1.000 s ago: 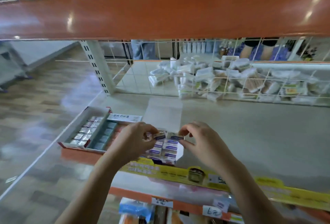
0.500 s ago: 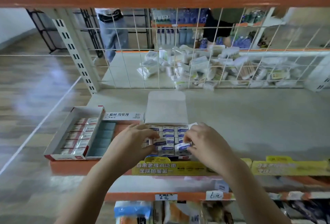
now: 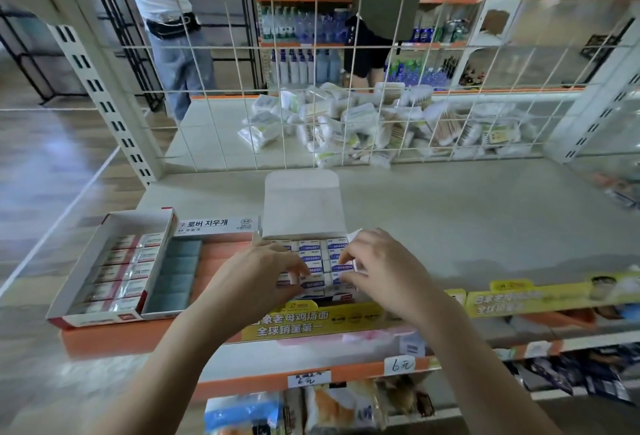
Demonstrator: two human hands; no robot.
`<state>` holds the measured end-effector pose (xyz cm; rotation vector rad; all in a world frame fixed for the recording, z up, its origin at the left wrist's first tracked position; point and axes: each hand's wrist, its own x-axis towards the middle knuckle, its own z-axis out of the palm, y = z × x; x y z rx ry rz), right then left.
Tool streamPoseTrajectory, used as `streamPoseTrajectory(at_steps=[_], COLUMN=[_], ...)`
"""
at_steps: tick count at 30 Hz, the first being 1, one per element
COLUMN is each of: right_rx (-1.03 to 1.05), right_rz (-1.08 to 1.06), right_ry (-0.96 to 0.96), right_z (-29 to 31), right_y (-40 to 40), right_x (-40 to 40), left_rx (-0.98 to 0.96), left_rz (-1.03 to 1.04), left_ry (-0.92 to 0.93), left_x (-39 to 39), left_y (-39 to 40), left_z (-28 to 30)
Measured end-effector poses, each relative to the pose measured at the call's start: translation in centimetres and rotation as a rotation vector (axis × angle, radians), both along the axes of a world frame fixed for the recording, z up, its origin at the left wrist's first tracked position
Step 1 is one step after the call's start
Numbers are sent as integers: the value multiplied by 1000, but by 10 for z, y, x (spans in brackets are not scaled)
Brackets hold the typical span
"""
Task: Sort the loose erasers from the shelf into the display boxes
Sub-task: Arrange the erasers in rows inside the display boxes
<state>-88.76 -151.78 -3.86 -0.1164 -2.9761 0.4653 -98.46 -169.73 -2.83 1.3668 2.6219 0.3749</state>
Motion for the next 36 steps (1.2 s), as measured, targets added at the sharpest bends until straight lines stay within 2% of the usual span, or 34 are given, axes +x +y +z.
streamPoseTrajectory(at_steps=[5, 12, 24, 36], right_rx=[-37, -69, -112, -172], right_rz=[-83, -136, -154, -192], right_ry=[78, 83, 103, 103], right_z=[2, -3, -8, -17], right_y=[12, 17, 17, 16], right_x=[6, 14, 18, 20], left_rx=[-66, -79, -110, -87], left_rz=[-43, -57, -133, -235], left_ry=[-24, -34, -240, -59], left_x=[2, 5, -6, -7], left_y=[8, 19, 12, 29], left_z=[-1, -5, 1, -3])
